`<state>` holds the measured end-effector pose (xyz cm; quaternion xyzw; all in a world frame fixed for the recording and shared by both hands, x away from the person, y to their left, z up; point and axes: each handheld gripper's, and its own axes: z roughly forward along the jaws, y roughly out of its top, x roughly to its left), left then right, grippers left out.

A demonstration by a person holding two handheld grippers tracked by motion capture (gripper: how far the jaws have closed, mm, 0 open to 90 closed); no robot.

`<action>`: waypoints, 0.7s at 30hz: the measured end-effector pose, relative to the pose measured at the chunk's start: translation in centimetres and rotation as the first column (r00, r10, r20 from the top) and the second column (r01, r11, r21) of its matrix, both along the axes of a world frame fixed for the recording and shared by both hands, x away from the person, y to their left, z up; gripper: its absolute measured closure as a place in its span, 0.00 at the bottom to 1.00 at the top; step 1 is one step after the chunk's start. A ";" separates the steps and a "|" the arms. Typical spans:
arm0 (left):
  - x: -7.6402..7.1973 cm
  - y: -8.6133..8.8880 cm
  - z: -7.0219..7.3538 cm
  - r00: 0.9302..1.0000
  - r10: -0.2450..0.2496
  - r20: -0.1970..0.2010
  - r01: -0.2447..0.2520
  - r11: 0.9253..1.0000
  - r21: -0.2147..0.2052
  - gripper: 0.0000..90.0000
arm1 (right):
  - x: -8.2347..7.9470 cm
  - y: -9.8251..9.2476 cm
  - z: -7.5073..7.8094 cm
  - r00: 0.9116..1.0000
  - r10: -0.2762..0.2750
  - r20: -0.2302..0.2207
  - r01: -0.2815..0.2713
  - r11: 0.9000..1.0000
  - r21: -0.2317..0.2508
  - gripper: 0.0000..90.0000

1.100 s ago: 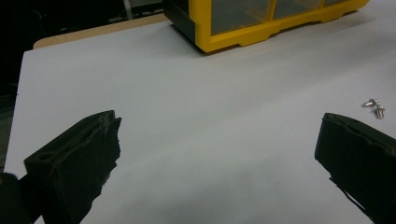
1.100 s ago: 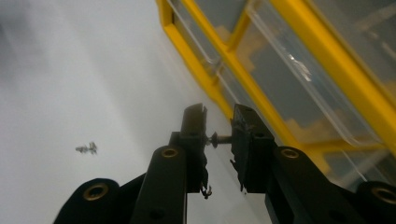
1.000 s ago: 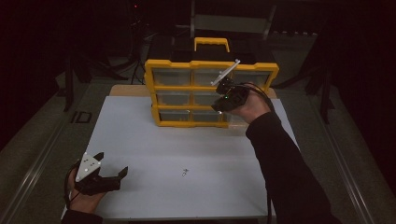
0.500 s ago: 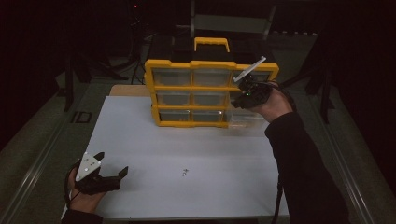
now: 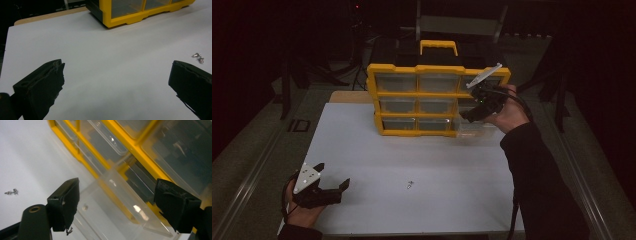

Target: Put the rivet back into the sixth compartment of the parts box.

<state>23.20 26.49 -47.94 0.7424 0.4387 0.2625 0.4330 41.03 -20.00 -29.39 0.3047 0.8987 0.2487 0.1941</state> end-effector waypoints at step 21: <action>0.0 0.1 0.0 1.000 0.000 0.001 0.000 1.000 -0.004 0.01 | -1.1 7.0 -1.3 0.987 0.162 0.001 -0.162 0.987 0.025 0.18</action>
